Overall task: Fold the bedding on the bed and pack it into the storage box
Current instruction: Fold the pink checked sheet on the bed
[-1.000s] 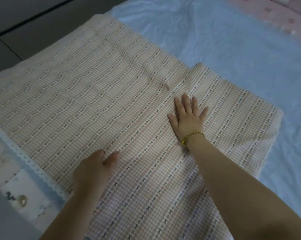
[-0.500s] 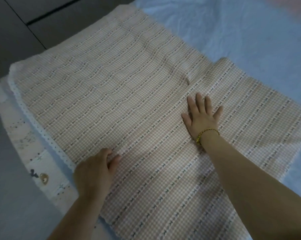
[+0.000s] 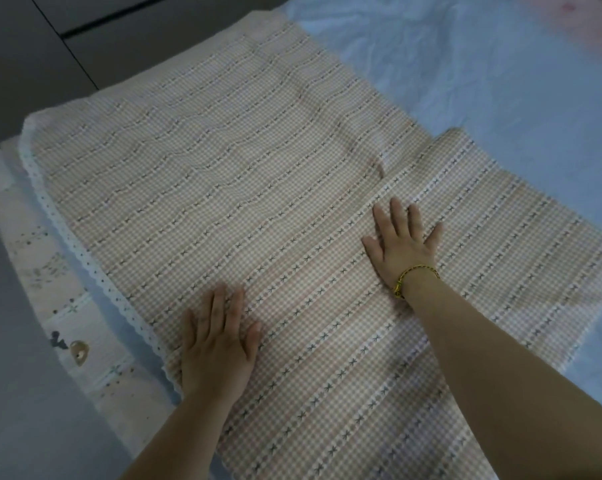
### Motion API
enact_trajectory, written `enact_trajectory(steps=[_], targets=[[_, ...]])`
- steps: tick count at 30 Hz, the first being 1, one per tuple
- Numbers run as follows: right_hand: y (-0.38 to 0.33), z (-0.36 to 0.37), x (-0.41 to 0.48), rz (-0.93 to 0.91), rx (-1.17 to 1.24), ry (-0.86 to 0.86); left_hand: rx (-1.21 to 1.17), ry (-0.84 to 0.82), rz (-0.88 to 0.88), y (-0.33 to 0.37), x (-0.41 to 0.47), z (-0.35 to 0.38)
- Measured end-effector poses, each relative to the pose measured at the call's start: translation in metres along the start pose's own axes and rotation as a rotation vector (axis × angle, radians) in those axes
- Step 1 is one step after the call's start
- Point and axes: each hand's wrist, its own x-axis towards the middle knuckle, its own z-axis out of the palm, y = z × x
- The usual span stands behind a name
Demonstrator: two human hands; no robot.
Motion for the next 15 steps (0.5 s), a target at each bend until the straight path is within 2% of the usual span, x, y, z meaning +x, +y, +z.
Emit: enact_trajectory(steps=[3, 4, 7, 9, 13, 15], targets=[[0.016, -0.006, -0.001, 0.01, -0.016, 0.05, 0.046, -0.045, 0.045, -0.001, 0.005, -0.004], [0.025, -0.008, -0.001, 0.057, 0.006, 0.071, 0.019, -0.009, 0.041, 0.002, 0.006, -0.007], [0.056, -0.01, -0.012, 0.255, 0.097, 0.108, 0.001, -0.065, -0.036, 0.004, 0.006, -0.006], [0.075, -0.003, -0.03, 0.376, 0.158, 0.149, -0.009, -0.027, -0.053, 0.007, 0.003, -0.007], [0.122, 0.012, -0.078, 0.766, 0.551, 0.394, -0.004, 0.107, 0.141, 0.024, -0.014, -0.016], [0.138, 0.013, -0.099, 0.855, 0.941, 0.488, -0.097, 0.037, 0.304, 0.055, -0.043, -0.011]])
